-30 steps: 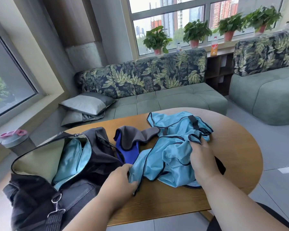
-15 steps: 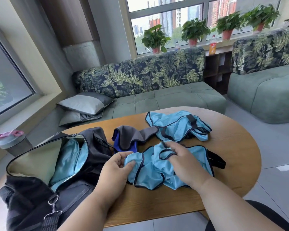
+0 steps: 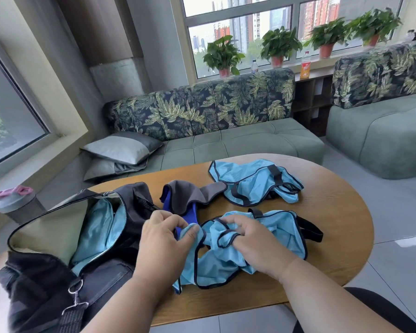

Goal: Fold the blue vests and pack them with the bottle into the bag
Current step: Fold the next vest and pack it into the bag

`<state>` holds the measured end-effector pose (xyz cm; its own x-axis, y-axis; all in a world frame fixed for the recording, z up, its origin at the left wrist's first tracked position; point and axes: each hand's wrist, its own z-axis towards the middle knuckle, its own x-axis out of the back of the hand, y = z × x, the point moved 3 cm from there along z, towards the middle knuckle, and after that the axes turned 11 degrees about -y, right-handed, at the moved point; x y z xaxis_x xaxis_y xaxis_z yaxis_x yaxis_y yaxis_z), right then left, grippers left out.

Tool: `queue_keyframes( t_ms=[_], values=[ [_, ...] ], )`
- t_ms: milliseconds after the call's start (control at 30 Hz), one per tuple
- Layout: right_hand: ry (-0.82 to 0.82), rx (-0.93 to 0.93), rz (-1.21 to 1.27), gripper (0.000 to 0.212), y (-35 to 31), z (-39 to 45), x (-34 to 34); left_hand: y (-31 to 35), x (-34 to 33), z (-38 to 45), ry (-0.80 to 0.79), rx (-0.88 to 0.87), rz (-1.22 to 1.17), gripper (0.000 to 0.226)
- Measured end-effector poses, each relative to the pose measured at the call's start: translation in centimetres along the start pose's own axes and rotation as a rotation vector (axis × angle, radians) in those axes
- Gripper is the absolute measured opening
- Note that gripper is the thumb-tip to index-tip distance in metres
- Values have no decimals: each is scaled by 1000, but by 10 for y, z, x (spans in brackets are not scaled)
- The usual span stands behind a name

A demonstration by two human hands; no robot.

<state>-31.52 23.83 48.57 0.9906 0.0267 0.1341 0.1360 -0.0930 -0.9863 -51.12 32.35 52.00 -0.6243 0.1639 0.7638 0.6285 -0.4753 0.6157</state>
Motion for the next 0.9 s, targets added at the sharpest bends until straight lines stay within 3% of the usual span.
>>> queue_keyframes(
  t_ms=[67,167,300,433,500,633,767,900],
  values=[
    [178,-21,19,30,4,2,10,-4,6,4,3,81,48,31],
    [345,43,98,7,5,4,22,-12,2,8,-77,261,-186,45],
    [175,108,50,22,-1,3,10,-10,-18,0,-136,344,-439,32],
    [-53,121,-48,21,0,2,-10,-7,-34,-1,-235,412,-771,27],
    [-119,116,-99,20,1,1,-14,-6,-36,1,-244,407,-795,16],
    [-163,122,-100,14,0,1,-16,-2,-34,1,-272,397,-810,14],
    [-212,86,-184,12,0,0,-21,4,-32,-2,-375,352,-824,43],
    [-272,89,-222,32,-5,-3,-21,6,-28,-3,-401,303,-717,15]
  ],
)
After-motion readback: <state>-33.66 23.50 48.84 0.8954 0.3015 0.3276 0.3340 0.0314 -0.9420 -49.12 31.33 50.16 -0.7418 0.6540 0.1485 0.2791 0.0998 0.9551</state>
